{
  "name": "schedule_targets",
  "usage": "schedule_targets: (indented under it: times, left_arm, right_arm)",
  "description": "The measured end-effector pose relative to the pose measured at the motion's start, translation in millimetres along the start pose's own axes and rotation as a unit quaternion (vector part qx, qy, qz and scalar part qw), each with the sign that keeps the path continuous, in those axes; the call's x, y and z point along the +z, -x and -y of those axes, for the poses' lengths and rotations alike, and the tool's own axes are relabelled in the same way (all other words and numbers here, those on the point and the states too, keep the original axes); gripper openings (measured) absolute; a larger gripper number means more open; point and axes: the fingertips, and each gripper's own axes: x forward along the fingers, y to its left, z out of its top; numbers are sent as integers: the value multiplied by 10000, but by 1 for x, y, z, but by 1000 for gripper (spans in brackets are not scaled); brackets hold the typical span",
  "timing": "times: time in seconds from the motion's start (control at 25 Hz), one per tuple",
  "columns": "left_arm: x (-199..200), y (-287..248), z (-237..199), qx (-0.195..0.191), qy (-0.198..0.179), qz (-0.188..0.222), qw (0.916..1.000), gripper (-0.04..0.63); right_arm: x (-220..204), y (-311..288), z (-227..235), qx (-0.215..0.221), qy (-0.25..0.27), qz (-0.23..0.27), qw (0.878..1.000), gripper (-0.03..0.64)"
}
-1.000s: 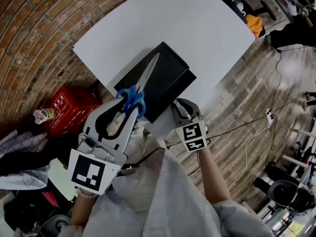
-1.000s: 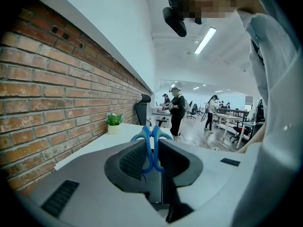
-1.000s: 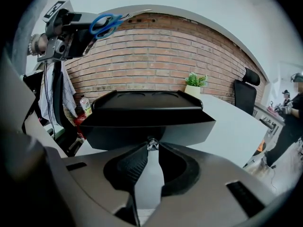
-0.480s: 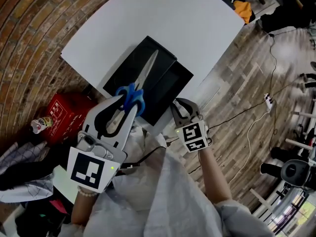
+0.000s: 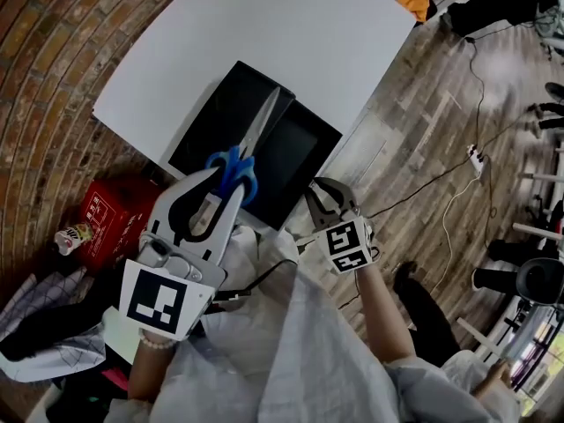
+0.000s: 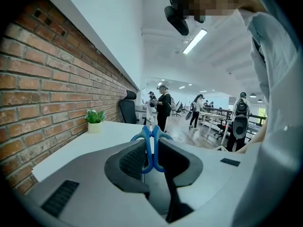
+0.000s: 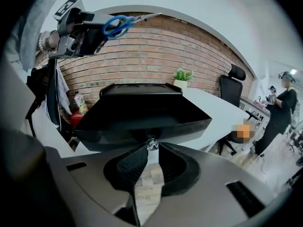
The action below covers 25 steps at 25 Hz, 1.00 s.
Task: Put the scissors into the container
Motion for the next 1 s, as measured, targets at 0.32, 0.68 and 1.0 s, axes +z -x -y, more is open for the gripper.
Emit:
schedule_targets:
  times: [0.32, 0.68, 1.0]
  left_arm:
    - [-2, -6, 9, -167, -33, -51, 9998, 98]
    - [-1, -12, 20, -307, -152, -70, 9994, 98]
    - [6, -22, 31, -456, -452, -114, 9979, 98]
  right_arm:
    - [-1, 3, 2, -89, -167, 38, 9998, 91]
    - [1, 17, 7, -306, -386, 118, 9987, 91]
    - [33, 63, 31, -896, -569, 665, 9921, 75]
